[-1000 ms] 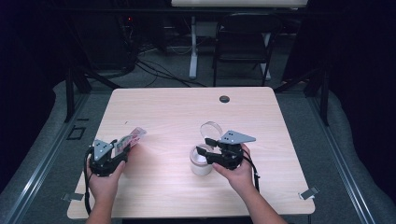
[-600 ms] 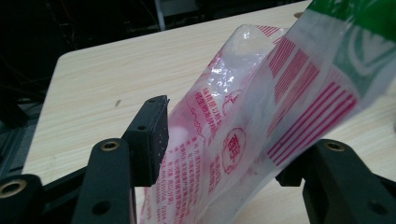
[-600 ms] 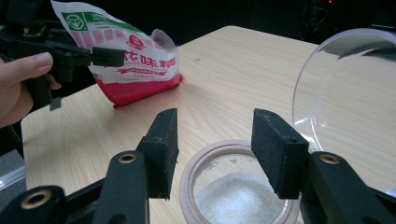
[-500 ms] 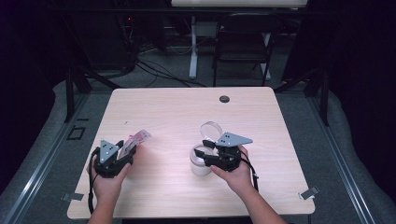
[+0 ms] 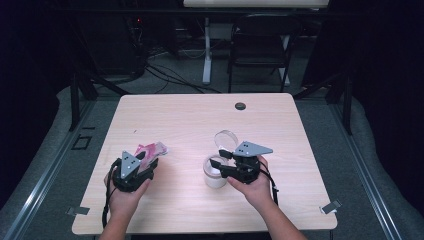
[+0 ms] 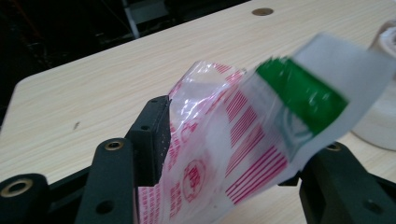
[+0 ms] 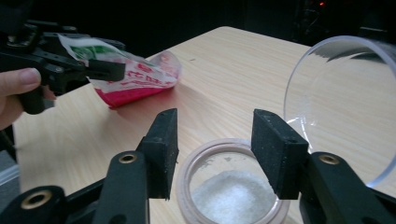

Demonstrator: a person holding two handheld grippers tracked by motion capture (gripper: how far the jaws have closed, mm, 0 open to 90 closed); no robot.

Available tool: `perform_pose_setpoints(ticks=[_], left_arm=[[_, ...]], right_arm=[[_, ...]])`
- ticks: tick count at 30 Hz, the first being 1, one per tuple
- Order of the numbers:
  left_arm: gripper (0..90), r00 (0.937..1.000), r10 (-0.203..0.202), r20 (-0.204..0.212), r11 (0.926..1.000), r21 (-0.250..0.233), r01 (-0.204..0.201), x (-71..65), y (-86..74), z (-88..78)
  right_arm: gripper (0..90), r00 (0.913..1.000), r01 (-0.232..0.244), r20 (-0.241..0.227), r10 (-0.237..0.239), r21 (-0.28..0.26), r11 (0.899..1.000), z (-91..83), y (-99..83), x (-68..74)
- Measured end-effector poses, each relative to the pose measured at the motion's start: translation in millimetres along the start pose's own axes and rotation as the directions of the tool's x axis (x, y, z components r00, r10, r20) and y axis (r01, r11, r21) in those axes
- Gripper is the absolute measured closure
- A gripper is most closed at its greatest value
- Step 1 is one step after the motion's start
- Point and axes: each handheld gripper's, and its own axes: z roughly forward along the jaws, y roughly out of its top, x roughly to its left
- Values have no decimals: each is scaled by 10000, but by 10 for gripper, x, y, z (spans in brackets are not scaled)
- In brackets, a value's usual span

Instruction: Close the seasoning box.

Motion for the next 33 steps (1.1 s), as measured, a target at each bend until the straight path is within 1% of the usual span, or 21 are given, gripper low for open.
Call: perform_pose_setpoints(ticks=[2,4,5,11,14,18,21,24,27,28,31,33], left_arm=[[480,9998,57,192,10000,61,-58,-34,29,7],[478,9993,159,337,9998,80,-162,-73,55,17],[474,9989,185,423,9998,113,-190,-92,67,24],[467,9953,351,903,9990,253,-375,-227,115,88],[459,9913,443,1239,9980,400,-496,-321,124,143],[452,9842,774,1593,9947,541,-870,-463,131,221],[450,9782,969,1839,9921,609,-1097,-558,136,269],[449,9721,1165,2035,9892,639,-1320,-634,146,296],[450,9671,1320,2177,9868,640,-1491,-687,154,317],[450,9669,1315,2188,9867,646,-1489,-696,154,320],[449,9633,1396,2292,9856,620,-1576,-709,158,321],[450,9635,1345,2316,9866,591,-1519,-709,159,318]], right_arm=[[531,9998,-100,-164,101,39,9999,-14,2,0],[528,9998,-53,-173,53,27,10000,-34,7,0],[523,9997,-105,-225,105,-4,9999,-43,8,0],[521,9996,-216,-165,215,-112,9997,-108,6,-14],[521,9996,-273,-115,271,-129,9995,-140,5,-25],[523,9997,-256,-1,256,-203,9995,-194,16,-37],[529,9996,-214,203,220,-300,9993,-251,35,-59],[554,9987,-311,384,328,-463,9984,-334,57,-106],[588,9967,-387,684,425,-558,9977,-427,83,-161],[596,9958,-419,785,467,-623,9972,-459,89,-184],[619,9930,-544,1010,620,-761,9956,-512,92,-235],[639,9908,-608,1167,691,-728,9955,-538,89,-272]])
